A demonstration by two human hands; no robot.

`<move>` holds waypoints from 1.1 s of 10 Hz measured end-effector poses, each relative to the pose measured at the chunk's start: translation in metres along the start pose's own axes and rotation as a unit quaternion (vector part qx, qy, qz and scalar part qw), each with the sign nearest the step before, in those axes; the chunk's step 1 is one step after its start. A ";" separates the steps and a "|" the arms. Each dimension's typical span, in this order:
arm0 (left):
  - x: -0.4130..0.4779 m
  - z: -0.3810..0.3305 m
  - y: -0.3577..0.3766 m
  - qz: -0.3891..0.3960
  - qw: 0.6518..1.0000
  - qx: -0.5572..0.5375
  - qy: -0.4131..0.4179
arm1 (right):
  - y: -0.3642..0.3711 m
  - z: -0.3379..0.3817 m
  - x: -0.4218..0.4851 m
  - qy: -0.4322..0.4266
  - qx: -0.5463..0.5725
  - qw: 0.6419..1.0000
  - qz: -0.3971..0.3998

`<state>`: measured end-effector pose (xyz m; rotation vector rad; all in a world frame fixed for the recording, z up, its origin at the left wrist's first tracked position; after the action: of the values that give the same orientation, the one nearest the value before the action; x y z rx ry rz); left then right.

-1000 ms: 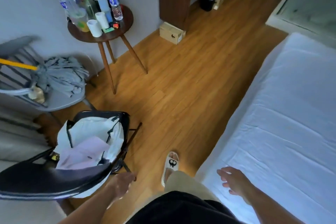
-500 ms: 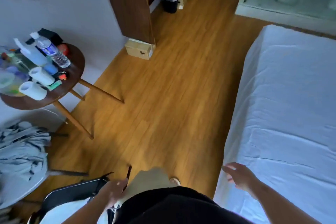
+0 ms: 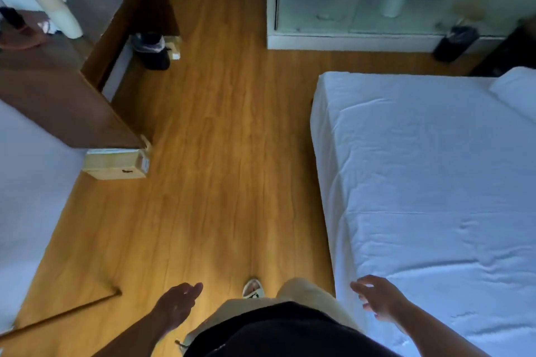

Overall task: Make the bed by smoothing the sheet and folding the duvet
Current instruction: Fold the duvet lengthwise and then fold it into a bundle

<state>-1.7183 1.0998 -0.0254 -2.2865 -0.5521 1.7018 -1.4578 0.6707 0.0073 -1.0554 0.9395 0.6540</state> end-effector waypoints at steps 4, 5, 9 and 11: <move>0.140 -0.338 -0.103 0.019 0.997 0.054 0.055 | -0.142 0.183 0.143 0.034 0.119 0.992 -0.016; 0.171 -0.423 -0.114 0.025 0.994 0.080 0.074 | -0.204 0.243 0.184 0.018 0.113 0.993 -0.011; 0.325 -0.756 -0.177 0.053 0.977 0.166 0.120 | -0.438 0.462 0.316 0.037 0.201 0.977 -0.063; 0.420 -0.924 -0.221 0.097 0.959 0.252 0.088 | -0.497 0.543 0.362 0.077 0.264 0.959 -0.061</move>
<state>-0.7651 1.5118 -0.0273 -2.1250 0.1398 1.4775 -0.7047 0.9958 0.0018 -0.6808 1.0975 0.1959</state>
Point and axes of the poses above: each hand's wrist, its own x-axis towards the middle knuckle, its own y-axis out of the palm, z = x × y, the point moved 10 cm from there along x, towards the middle knuckle, and after that the axes turned 6 degrees about -x, right-handed, at the moved point
